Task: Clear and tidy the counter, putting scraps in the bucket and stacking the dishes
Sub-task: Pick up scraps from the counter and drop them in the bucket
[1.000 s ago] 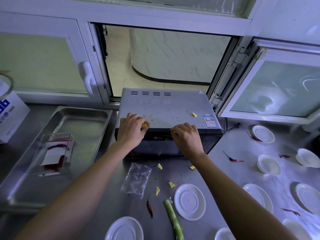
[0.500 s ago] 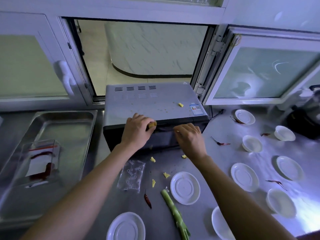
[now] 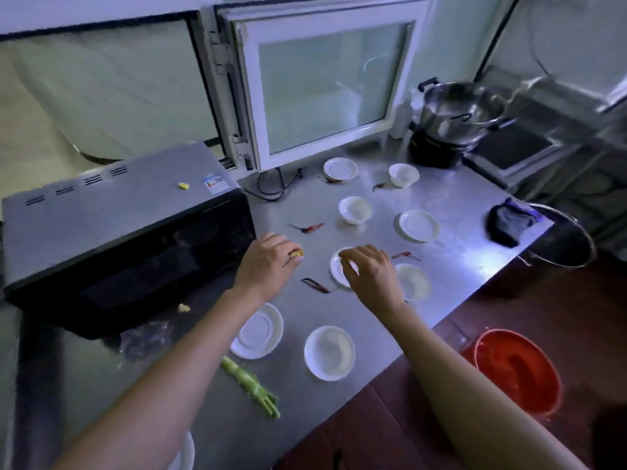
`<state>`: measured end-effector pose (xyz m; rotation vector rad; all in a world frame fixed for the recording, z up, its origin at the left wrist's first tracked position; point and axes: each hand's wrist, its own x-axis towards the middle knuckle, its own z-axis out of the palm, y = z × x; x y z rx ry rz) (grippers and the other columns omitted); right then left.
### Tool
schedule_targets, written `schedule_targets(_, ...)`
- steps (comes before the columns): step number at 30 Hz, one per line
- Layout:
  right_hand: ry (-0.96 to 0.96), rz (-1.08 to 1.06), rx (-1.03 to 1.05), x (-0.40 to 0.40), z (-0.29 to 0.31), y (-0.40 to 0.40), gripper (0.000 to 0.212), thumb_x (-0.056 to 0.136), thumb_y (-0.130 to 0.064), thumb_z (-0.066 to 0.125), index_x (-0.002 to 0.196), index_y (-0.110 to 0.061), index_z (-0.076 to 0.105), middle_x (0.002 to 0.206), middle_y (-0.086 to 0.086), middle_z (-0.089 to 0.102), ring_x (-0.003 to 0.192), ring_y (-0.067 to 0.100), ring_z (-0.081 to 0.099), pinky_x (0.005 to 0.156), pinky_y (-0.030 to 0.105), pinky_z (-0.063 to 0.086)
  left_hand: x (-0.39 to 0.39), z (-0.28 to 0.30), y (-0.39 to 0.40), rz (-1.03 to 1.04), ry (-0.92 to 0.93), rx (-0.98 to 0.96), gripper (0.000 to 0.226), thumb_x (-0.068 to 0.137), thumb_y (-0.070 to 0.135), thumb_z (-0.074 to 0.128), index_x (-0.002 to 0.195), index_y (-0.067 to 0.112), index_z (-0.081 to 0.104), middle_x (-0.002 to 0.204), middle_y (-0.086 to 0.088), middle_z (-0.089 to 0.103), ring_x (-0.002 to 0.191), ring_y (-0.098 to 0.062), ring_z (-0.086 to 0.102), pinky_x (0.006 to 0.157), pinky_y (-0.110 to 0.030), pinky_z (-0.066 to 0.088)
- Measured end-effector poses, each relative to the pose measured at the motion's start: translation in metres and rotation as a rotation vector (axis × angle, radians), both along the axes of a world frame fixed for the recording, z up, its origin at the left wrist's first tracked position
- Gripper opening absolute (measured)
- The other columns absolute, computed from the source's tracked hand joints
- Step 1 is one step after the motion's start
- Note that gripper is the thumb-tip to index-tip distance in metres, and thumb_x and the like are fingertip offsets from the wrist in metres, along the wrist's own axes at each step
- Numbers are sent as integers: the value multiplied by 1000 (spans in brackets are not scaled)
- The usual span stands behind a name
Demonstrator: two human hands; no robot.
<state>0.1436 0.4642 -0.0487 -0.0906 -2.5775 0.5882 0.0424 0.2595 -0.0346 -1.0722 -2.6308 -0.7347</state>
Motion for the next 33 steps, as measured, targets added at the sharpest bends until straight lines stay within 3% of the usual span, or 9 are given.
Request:
schedule_targets(10,-188,-314,-103,170,-40,175,12,85,-11,67,93,-12,76,87,6,74,84,34,64,74,44,52,110,-34,218,-260,-119,-91,12,88,26,71,93,15,73,93,-4,69,94,-29,58,81,-41,47)
schedule_targets(13,-222,-393,-109,221,-50,210,9,85,-13,65,85,-12,73,81,7,71,80,35,62,70,44,51,145,-46,268,-351,-143,-130,13,88,26,71,93,14,74,95,-7,70,98,-31,59,84,-41,48)
schedule_targets(19,-239,-595,-182,301,-65,256,9,88,-13,68,90,-12,76,89,7,75,84,33,64,72,43,52,193,-64,350,-543,-188,-253,20,93,34,63,104,19,72,101,-3,68,103,-25,57,87,-43,49)
schedule_targets(26,-320,-772,-240,345,-92,301,13,92,-16,66,98,-12,77,94,5,75,86,30,65,73,46,54,223,-93,435,-693,-195,-288,19,93,38,63,103,24,72,101,2,67,101,-21,56,86,-40,48)
schedule_targets(33,-458,-843,-279,332,-136,380,12,90,-17,69,99,-17,77,95,-1,75,87,25,65,74,40,54,203,-145,527,-759,-306,-317,18,93,38,63,101,25,72,98,5,67,97,-18,56,86,-40,49)
